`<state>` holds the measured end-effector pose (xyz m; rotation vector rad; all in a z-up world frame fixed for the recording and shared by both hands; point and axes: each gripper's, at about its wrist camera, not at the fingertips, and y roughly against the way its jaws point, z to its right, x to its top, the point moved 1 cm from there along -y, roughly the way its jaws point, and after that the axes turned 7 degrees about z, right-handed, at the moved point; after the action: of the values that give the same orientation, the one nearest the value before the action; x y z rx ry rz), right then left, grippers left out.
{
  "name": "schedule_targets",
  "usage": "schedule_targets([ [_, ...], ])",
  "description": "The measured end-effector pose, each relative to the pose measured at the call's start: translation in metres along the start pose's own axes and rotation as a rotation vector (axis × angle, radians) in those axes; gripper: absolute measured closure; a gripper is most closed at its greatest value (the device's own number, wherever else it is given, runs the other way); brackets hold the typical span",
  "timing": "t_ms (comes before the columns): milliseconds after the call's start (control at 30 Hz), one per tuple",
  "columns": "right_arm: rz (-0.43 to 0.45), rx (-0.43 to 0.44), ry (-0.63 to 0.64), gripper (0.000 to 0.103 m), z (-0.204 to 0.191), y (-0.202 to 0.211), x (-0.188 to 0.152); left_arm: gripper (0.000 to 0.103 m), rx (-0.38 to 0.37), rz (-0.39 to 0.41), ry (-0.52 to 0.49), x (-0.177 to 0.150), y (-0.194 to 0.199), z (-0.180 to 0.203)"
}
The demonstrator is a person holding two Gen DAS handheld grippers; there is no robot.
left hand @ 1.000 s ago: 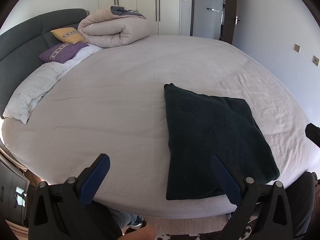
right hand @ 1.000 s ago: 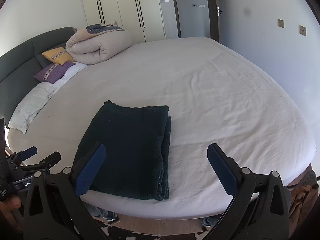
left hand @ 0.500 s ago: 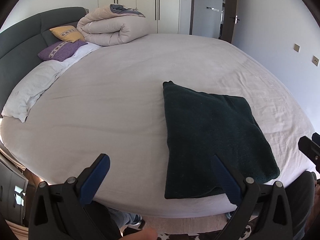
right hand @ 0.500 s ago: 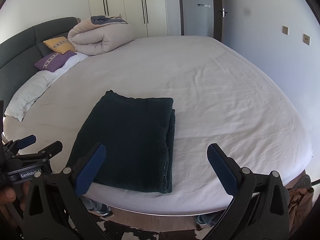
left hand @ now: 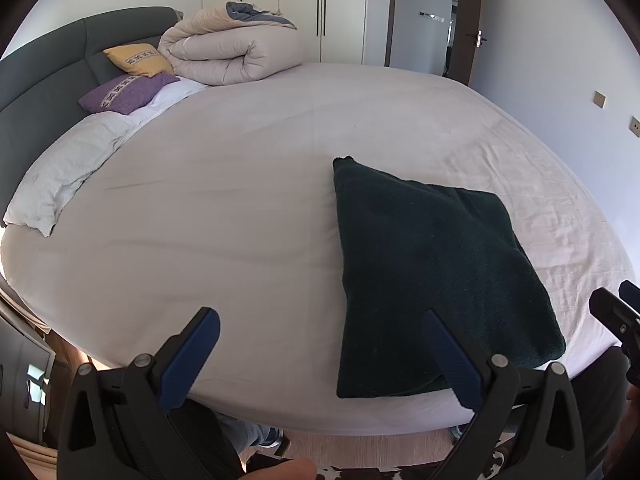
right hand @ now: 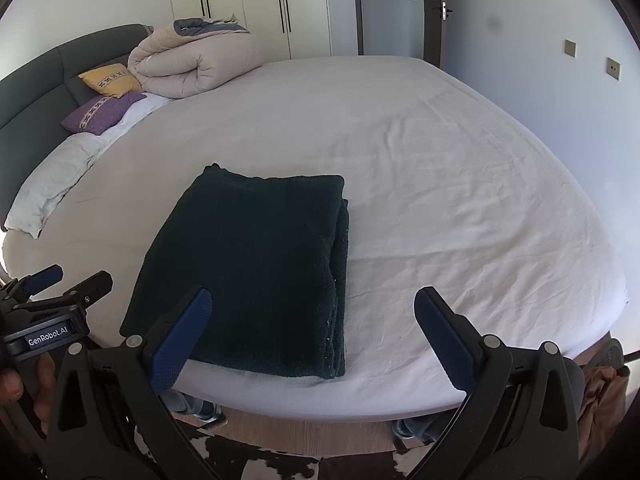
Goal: Fold small clothes
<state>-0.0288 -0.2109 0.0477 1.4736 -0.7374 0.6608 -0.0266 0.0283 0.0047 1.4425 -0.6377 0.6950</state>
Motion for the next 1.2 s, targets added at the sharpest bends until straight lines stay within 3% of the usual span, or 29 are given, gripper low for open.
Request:
schedule_targets([
  [1200, -0.017, 0.001, -0.012, 0.0, -0.0055, -0.0087, -0.0068, 0.0, -0.002, -0.009, -0.011, -0.005, -0.0026, 0.0002],
])
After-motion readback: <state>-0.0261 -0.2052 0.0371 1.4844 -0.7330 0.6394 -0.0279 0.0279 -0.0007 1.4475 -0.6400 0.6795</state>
